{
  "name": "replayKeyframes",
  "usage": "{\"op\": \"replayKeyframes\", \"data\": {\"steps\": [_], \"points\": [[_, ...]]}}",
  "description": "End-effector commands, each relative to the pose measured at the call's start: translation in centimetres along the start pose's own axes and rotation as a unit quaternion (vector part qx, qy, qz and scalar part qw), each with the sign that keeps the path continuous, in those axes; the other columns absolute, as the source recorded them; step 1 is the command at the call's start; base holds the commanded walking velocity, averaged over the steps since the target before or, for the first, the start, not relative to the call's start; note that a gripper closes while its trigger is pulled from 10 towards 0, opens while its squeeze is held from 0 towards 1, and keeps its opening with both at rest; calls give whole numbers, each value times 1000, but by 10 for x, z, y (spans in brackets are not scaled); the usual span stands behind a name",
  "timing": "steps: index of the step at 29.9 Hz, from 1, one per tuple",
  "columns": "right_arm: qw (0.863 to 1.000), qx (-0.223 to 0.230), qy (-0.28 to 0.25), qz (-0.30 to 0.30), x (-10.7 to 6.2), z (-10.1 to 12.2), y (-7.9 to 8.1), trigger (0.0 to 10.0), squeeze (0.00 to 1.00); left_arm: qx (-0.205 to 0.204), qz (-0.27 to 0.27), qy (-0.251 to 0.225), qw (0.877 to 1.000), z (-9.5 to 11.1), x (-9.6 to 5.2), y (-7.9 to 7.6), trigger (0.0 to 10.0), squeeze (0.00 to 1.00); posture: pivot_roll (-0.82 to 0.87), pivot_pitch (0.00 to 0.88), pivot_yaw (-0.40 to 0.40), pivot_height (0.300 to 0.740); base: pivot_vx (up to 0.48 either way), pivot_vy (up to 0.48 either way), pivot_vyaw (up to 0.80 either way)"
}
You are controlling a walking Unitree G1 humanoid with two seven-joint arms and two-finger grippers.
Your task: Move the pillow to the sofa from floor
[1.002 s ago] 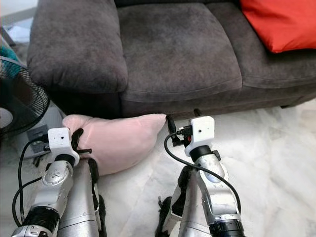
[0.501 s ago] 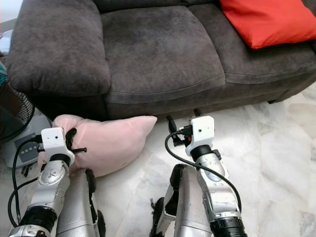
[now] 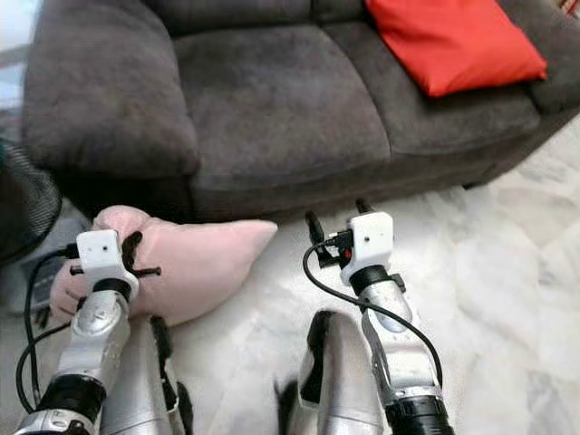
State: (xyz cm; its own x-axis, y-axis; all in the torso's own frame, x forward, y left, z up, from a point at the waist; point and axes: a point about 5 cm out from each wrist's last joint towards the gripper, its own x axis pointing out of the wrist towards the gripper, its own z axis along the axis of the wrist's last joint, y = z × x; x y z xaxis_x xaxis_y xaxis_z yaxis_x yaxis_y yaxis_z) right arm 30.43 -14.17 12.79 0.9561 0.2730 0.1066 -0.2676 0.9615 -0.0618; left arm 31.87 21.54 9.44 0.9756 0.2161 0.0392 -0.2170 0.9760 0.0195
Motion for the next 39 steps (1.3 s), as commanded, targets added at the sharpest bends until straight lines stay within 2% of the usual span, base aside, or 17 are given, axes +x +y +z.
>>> {"op": "replayKeyframes", "data": {"steps": [1, 10, 15, 17, 19, 22, 27, 32, 35, 39], "points": [[1000, -2, 15, -4, -5, -7, -3, 10000, 0, -6, 3, -31, 999, 12, 2, -2, 10000, 0, 148, 158, -82, 480, 0, 0, 0], [1000, -8, 20, -8, -6, -8, -8, 10000, 0, -5, -26, -58, 998, 18, -3, -8, 10000, 0, 140, 166, -88, 480, 0, 0, 0], [1000, -9, 21, -10, -7, -8, -9, 10000, 0, 21, -60, -86, 994, 29, -7, -16, 10000, 0, 141, 167, -88, 480, 0, 0, 0], [1000, -8, 22, -11, -7, -9, -10, 10000, 0, 32, -92, -109, 989, 40, -13, -24, 10000, 0, 146, 169, -89, 480, 0, 0, 0], [1000, -8, 22, -12, -7, -9, -10, 10000, 0, 35, -102, -112, 988, 43, -16, -26, 10000, 0, 150, 169, -88, 480, 0, 0, 0], [1000, -7, 23, -13, -6, -10, -10, 10000, 0, 47, -131, -106, 985, 44, -31, -29, 10000, 0, 156, 167, -86, 480, 0, 0, 0], [1000, -4, 20, -18, -5, -8, -14, 10000, 0, 51, -134, -117, 983, 55, -40, -27, 10000, 0, 163, 159, -86, 480, 0, 0, 0], [999, 16, 15, -32, -5, -7, -17, 10000, 0, 52, -134, -136, 980, 69, -43, -31, 10000, 0, 166, 142, -87, 480, 0, 0, 0], [998, 34, 6, -50, -6, -5, -17, 10000, 0, 56, -126, -127, 982, 64, -42, -34, 10000, 0, 157, 128, -84, 480, 0, 0, 0], [997, 36, -9, -60, -9, 0, -17, 10000, 0, 47, -110, -127, 985, 64, -42, -37, 10000, 0, 149, 113, -72, 480, 0, 0, 0]]}}
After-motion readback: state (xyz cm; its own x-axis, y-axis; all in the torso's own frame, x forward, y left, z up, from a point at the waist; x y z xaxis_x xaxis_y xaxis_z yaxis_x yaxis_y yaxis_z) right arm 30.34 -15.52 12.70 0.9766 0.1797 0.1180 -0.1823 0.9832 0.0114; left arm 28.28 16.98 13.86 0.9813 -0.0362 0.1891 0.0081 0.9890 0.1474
